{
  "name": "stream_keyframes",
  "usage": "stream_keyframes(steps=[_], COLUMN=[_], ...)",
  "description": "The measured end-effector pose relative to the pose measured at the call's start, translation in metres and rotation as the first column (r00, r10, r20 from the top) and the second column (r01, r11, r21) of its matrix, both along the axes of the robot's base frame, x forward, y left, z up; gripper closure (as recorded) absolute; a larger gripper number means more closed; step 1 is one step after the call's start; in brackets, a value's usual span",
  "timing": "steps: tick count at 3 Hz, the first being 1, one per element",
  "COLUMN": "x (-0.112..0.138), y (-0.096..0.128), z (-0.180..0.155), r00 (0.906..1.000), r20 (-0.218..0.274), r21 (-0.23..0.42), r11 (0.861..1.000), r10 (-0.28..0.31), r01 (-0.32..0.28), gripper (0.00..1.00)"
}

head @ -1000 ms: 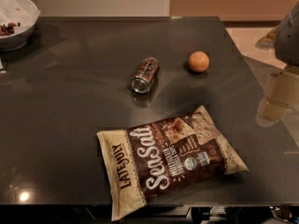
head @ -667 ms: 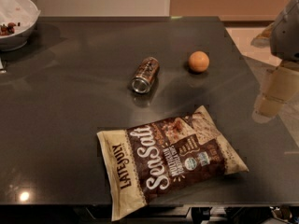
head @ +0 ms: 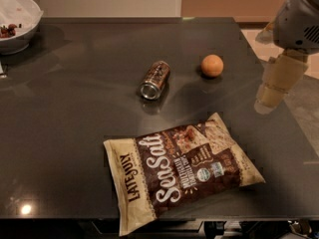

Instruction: Place orange can upright

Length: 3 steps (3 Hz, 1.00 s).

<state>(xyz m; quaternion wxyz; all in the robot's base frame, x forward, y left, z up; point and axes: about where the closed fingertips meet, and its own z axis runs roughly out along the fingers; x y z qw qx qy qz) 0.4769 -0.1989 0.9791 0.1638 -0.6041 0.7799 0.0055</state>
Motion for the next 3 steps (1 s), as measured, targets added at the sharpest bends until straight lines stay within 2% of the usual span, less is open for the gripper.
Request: stream_keyframes(steps=[1,2,3], x=[0.045,0.103,0.142], y=[0.017,0.065,0.101], z=[-0.006,-0.007,-0.006], r00=[0.9978,0.9843,0.9633], r20=[-0.043,-0.105,-0.133], r21=[0.019,0.075,0.124], r11=[0.999,0.986,0.960], r10=[-0.050,-0.142,-0.233], r01=[0.051,0.150,0.250], gripper=[0.00,0.00,0.00])
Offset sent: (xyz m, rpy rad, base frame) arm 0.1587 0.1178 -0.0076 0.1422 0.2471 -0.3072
